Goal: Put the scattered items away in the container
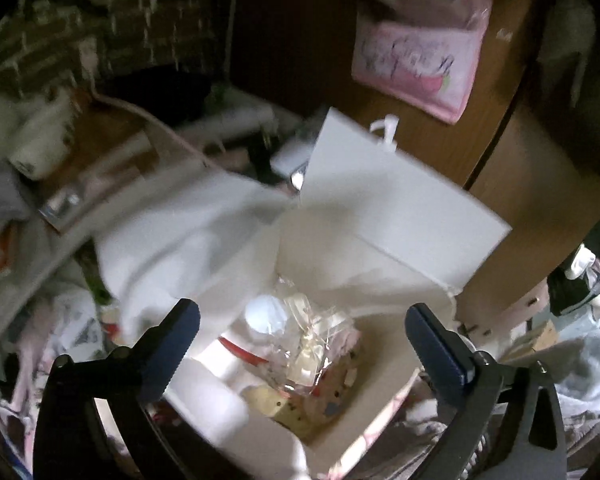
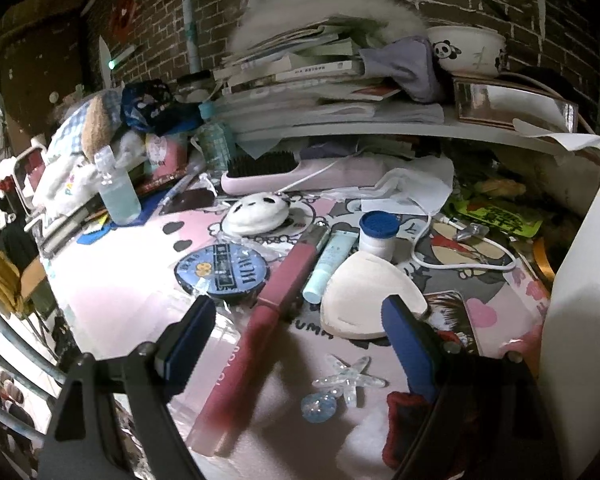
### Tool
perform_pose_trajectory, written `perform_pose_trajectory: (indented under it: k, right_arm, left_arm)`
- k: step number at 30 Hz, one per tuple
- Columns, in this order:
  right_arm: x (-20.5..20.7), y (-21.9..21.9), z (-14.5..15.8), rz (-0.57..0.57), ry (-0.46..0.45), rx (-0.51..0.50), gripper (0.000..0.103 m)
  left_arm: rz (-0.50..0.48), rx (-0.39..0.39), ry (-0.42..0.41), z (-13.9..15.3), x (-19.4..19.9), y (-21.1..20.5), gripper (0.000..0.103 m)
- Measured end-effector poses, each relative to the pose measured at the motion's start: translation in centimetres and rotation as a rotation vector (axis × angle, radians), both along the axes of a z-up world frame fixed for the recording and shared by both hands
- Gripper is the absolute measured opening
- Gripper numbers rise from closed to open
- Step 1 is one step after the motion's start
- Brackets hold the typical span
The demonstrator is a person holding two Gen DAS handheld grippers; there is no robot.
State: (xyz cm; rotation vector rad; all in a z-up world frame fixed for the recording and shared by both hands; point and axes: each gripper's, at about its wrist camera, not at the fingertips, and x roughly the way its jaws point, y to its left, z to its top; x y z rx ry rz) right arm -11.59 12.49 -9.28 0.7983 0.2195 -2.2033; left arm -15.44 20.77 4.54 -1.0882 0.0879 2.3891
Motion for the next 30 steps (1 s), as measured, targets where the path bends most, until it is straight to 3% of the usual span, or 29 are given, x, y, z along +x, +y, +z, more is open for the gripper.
perform_pose_trajectory:
  k: [4,10,15,19,24,30]
  right_arm:
    - [0.1,0.1,0.3,0.01,0.0,-0.024,0.083]
    - [0.6,-0.4,0.5,0.049,-0.006,-0.046,0.083]
    - [0.7,-1.0,0.6,0.073,-0.033,-0.053,0.083]
    - [0.8,-1.5,1.0,0.104,-0.039,-0.071,0.09]
    - [1.7,-1.4,0.9,0.122,-0.054,-0.061,0.09]
    - [4.2,-1.6,0.4,0.125,-0.043,-0.047,0.091]
  left_arm:
    - [0.061,0.005,0.088,2.9,2.2,-1.8,0.103]
    - [0.294,-0.014,0.21,5.0,8.0,-10.5,0.103]
    - [0.585,-0.092,0.197,1.5,13.0,-19.4,0.103]
    - [0.749,-0.03,0.152,-2.1,16.3,-25.0,0.103]
    - [0.829,0.091,0.09,-6.5,18.5,-28.5,0.103]
    - [0.845,0.153,0.073,-8.6,19.6,-29.4,0.103]
